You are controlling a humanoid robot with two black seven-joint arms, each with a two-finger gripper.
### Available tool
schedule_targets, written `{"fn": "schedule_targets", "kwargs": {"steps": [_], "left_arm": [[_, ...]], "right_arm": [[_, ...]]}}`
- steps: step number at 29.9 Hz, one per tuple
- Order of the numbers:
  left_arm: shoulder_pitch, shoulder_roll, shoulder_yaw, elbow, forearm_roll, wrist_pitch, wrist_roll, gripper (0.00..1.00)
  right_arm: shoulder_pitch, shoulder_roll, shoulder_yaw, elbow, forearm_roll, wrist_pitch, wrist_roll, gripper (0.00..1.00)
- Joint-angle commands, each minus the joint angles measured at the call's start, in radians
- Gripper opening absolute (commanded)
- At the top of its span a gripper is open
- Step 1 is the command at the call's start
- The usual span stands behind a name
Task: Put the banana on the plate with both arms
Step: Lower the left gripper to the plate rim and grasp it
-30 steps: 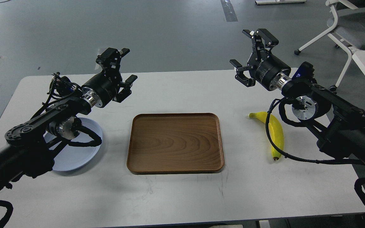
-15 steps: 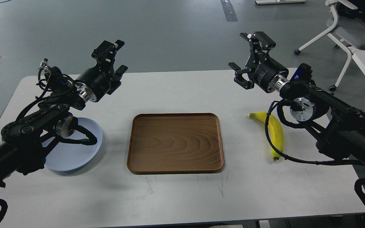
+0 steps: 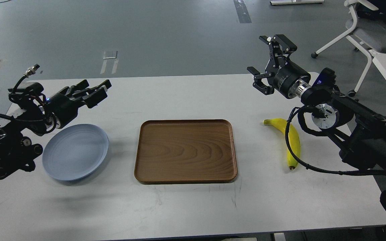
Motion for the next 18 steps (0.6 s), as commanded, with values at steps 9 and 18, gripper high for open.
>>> {"fn": "schedule_targets", "kwargs": {"steps": [9, 18], "left_arm": [[0.194, 0.209, 0.063, 0.004, -0.008, 0.05, -0.006, 0.98], [0.329, 0.198, 0.065, 0.033, -0.018, 0.132, -0.008, 0.97]], "right_arm": [[-0.005, -0.023, -0.005, 0.001, 0.001, 0.0, 0.0, 1.0], [-0.005, -0.023, -0.007, 0.002, 0.001, 0.0, 0.0, 1.0]]}}
